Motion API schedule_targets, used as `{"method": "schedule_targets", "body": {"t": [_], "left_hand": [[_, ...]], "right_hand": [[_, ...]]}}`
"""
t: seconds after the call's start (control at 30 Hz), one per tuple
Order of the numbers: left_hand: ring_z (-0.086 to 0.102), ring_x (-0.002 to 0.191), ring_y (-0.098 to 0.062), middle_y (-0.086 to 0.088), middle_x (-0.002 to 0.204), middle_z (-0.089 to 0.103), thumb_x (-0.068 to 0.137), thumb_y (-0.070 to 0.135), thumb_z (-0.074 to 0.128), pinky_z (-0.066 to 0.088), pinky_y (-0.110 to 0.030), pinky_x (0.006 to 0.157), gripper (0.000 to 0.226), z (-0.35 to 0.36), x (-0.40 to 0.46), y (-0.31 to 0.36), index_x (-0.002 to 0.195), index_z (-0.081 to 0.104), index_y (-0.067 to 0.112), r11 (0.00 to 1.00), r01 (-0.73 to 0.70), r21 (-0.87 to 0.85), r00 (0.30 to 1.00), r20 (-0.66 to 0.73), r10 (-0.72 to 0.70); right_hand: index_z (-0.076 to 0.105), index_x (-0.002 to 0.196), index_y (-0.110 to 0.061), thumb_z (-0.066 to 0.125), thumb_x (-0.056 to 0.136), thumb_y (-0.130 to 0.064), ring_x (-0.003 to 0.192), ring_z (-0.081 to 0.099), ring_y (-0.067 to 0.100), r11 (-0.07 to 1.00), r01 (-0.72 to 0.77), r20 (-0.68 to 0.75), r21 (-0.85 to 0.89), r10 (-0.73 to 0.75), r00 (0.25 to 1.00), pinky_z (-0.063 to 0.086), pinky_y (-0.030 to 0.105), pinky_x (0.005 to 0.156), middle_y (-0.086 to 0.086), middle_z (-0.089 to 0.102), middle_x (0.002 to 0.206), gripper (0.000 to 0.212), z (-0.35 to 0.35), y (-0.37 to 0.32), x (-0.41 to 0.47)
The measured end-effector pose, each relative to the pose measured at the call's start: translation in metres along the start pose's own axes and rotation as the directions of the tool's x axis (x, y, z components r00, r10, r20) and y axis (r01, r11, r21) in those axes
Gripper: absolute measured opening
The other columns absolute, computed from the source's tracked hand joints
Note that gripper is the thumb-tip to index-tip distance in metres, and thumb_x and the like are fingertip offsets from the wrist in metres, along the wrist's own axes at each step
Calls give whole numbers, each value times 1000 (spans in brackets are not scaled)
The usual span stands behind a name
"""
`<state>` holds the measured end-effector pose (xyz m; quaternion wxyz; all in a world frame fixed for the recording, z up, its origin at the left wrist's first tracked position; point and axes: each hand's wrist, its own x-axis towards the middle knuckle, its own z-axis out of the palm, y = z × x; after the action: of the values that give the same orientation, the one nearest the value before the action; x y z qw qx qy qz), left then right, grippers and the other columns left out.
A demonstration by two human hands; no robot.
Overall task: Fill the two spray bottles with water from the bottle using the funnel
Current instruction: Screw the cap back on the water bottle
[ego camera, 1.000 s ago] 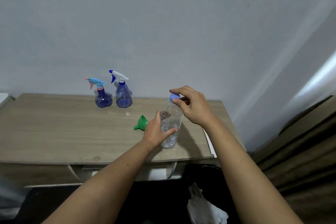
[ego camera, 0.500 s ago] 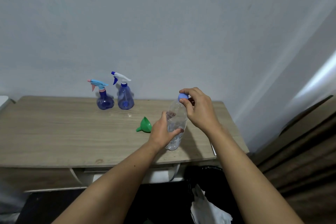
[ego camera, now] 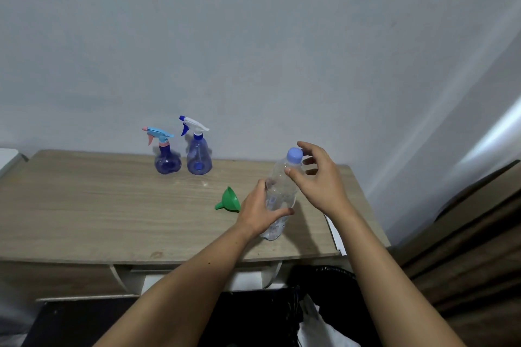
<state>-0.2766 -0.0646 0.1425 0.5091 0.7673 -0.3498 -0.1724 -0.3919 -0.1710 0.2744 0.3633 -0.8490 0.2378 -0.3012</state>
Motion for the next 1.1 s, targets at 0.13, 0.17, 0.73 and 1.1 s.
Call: {"method": "schedule_targets", "body": {"t": [0.13,0.17,0.73,1.1], "left_hand": [[56,134,-11,11,145,58,56,57,102,48,-36,112,113,1,-6,-17,149,46,26,1000,22,-20,1000,23,-21],[55,136,-11,11,147,57,53,55,103,48,-36,114,119,1,-8,-23,152,45,24,999,29,-22,999,29,-29],[64,131,-4,15,144,66,68,50,94,54,-40,113,96,12,-25,-76,152,53,26,991,32,-133,998,55,-25],[70,119,-21,-6,134,69,62,40,105,56,-44,104,93,-57,-19,-130,138,60,9,990,116,85,980,-171,-101]], "right_hand": [[47,149,-33,91,78,-39,122,56,5,998,-66,-3,8,66,998,49,26,97,-13,53,138,84,11,14,-15],[45,150,-33,92,75,-42,124,56,6,996,-92,8,21,92,996,50,29,100,-13,51,139,88,15,19,-19],[31,153,-31,97,64,-45,130,54,5,973,-208,-51,103,214,976,54,32,102,-9,49,149,112,61,54,-43],[34,156,-20,98,69,-37,131,51,10,942,-332,-14,52,333,943,45,28,106,-3,45,151,110,95,98,-76]]}}
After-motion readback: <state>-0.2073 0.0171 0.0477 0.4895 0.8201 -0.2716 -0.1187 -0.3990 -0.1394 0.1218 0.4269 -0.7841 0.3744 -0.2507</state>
